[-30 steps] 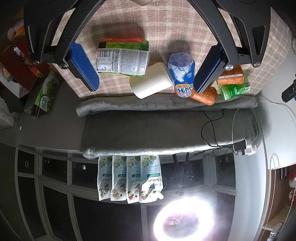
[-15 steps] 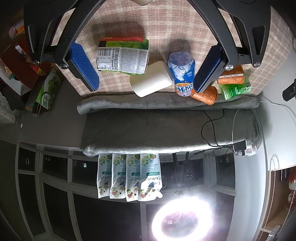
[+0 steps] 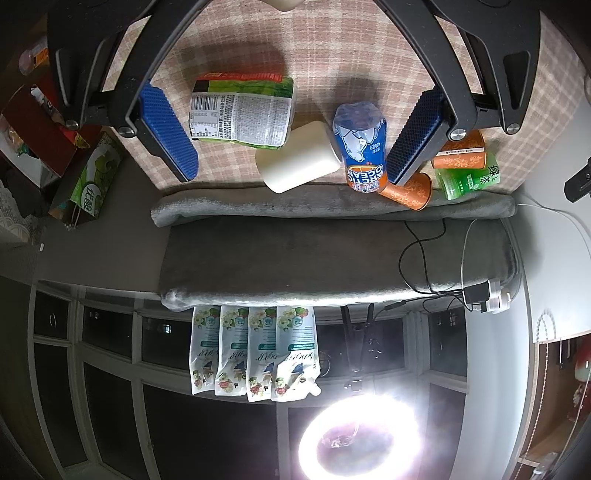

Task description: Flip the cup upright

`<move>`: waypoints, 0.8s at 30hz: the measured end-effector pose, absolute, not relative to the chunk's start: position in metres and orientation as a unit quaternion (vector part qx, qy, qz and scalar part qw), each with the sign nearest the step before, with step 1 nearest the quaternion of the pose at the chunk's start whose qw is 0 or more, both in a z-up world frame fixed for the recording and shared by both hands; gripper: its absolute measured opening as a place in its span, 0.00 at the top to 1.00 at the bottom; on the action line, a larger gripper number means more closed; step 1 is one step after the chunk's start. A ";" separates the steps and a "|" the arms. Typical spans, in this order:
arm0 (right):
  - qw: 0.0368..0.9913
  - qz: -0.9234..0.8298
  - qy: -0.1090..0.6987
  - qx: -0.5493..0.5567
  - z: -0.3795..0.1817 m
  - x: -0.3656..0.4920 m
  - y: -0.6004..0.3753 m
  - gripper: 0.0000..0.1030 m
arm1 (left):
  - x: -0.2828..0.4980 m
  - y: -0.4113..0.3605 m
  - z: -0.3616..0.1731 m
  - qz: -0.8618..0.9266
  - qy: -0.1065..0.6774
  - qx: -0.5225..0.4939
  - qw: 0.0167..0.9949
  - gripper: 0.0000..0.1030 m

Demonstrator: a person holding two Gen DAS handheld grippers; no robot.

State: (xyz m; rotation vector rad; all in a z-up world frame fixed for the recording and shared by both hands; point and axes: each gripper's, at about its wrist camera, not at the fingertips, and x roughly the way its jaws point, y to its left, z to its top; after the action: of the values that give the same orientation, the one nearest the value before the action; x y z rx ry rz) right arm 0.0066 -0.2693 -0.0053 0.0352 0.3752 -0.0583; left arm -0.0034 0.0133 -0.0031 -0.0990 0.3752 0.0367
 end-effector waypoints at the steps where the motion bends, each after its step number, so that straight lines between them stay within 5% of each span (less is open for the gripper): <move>1: 0.982 -0.029 0.187 0.018 -0.005 0.007 -0.269 0.00 | -0.003 0.013 -0.003 0.018 0.187 -0.049 0.981 0.01; 24: 0.980 -0.014 0.199 0.006 -0.009 0.026 -0.260 0.00 | -0.001 0.019 -0.005 0.022 0.194 -0.054 0.979 0.01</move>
State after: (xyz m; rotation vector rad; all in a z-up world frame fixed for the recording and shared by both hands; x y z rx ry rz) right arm 0.0263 -0.2596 -0.0092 0.0125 0.4016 -0.0282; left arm -0.0009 0.0187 -0.0055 -0.1088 0.3900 0.0437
